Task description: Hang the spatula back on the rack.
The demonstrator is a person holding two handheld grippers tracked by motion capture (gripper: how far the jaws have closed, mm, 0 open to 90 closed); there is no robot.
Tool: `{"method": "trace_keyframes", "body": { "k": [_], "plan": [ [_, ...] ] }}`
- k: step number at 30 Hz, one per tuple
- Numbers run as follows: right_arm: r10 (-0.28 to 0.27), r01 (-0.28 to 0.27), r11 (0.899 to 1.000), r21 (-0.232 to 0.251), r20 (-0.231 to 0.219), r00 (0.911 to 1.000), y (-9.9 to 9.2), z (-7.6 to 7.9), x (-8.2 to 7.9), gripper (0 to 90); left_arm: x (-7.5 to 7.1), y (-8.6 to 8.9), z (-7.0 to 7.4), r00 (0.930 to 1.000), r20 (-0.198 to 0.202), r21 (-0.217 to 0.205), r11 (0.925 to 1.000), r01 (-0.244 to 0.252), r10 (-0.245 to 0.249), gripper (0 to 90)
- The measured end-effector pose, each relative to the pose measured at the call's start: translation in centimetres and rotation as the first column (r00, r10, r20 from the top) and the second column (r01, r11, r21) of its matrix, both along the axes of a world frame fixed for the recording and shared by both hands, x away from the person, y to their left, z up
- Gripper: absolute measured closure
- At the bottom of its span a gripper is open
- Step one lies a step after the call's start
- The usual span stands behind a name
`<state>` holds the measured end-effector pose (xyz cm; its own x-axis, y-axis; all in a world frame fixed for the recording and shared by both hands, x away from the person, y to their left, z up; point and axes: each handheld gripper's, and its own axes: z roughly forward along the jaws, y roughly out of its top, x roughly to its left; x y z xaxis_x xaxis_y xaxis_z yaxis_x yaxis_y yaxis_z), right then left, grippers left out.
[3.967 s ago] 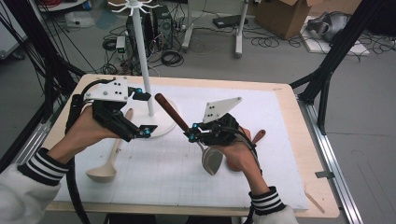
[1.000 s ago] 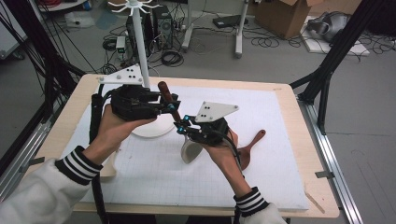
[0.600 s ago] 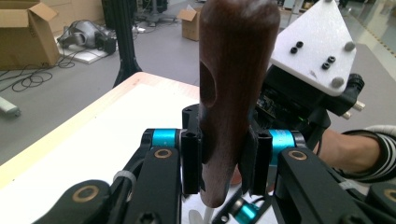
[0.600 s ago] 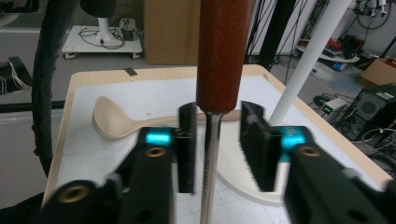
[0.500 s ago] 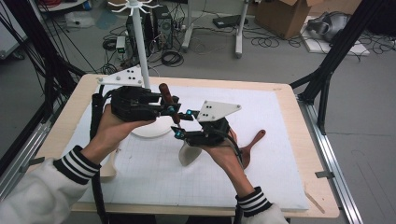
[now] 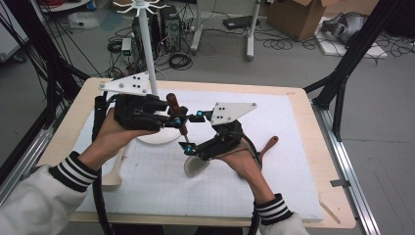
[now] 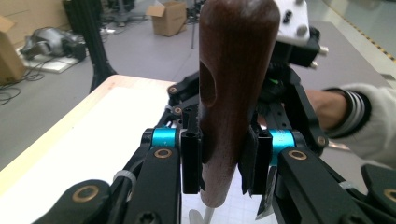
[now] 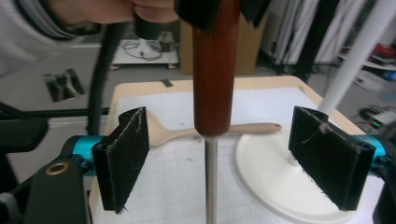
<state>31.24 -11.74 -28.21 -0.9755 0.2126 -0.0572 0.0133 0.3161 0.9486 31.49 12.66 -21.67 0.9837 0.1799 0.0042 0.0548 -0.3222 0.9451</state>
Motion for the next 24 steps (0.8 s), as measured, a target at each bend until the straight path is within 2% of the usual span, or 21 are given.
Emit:
{"method": "trace_keyframes", "body": {
  "k": [4, 7, 9, 13, 17, 24],
  "plan": [
    [0.050, -0.050, 0.999, 0.005, 0.011, 0.9987, -0.2, 0.5, -0.1, 19.7, -0.1, -0.1, -0.1, 0.9983, 0.007, 0.018, 0.9982, 0.057, -0.057, 73.1],
    [0.073, -0.074, 0.997, 0.011, 0.011, 0.9972, -0.4, 0.7, -0.1, 21.5, -0.1, -0.1, -0.2, 0.9965, 0.012, 0.024, 0.9963, 0.082, -0.082, 73.1],
    [0.080, -0.080, 0.997, 0.006, 0.021, 0.9966, -0.5, 0.9, -0.1, 25.7, -0.1, -0.1, -0.2, 0.9946, 0.016, 0.027, 0.9944, 0.103, -0.103, 73.1],
    [0.111, -0.111, 0.994, 0.018, 0.013, 0.9938, -0.8, 1.1, -0.1, 37.4, -0.1, -0.2, -0.2, 0.9899, 0.017, 0.025, 0.9898, 0.141, -0.141, 73.1],
    [0.135, -0.135, 0.990, 0.025, 0.007, 0.9908, -0.9, 1.2, 0.0, 45.9, -0.2, -0.4, -0.1, 0.9878, 0.020, 0.029, 0.9877, 0.154, -0.155, 73.1],
    [0.169, -0.169, 0.985, 0.029, -0.007, 0.9856, -0.9, 1.3, 0.0, 52.8, -0.2, -0.4, -0.1, 0.9860, 0.024, 0.029, 0.9860, 0.164, -0.165, 73.1]
  ]
}}
